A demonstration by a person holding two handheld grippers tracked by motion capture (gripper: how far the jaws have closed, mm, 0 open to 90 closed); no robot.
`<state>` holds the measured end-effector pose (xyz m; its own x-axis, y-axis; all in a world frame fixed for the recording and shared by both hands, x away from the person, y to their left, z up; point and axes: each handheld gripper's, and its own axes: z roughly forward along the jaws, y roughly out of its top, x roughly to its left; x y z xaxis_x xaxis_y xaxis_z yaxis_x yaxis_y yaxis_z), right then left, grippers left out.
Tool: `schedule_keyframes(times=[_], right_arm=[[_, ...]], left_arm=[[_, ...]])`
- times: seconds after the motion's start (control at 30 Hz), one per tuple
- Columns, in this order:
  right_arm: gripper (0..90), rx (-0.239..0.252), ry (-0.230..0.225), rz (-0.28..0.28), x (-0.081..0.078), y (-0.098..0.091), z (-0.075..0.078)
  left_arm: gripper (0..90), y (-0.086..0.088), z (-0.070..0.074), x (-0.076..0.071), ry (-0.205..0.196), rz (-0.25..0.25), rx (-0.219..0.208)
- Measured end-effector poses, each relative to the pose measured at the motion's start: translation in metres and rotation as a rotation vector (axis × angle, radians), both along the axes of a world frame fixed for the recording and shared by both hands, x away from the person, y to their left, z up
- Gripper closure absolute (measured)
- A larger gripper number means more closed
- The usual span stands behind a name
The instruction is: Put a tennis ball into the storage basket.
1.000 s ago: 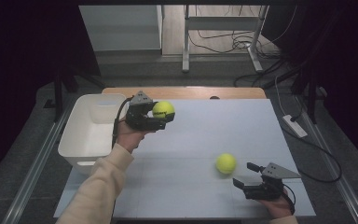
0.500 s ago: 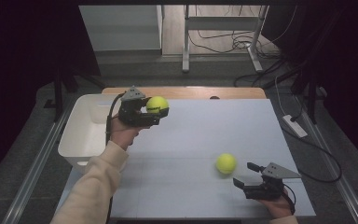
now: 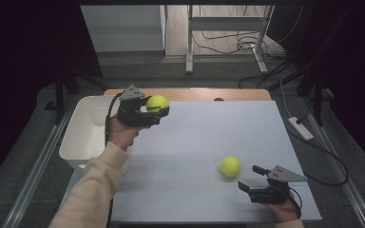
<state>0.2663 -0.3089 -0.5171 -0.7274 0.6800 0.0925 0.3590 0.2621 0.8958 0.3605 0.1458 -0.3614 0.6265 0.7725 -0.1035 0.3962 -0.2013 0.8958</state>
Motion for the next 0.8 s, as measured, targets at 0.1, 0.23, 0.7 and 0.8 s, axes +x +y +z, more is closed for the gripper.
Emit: schedule_keyframes(times=[0.1,0.23,0.7,0.8], right_arm=[[11.3,-0.001,0.001,0.0,0.0,0.0,0.0],[11.3,-0.002,0.001,-0.001,0.0,0.0,0.0],[11.3,-0.005,0.0,-0.003,0.0,0.0,0.0],[11.3,-0.004,0.0,-0.003,0.0,0.0,0.0]], left_arm=[[26.3,0.003,0.001,0.0,0.001,0.003,-0.002],[26.3,0.008,0.002,-0.001,-0.002,0.012,-0.003],[26.3,0.028,0.003,-0.002,-0.006,0.069,-0.001],[26.3,0.033,0.003,-0.002,-0.006,0.079,0.001]])
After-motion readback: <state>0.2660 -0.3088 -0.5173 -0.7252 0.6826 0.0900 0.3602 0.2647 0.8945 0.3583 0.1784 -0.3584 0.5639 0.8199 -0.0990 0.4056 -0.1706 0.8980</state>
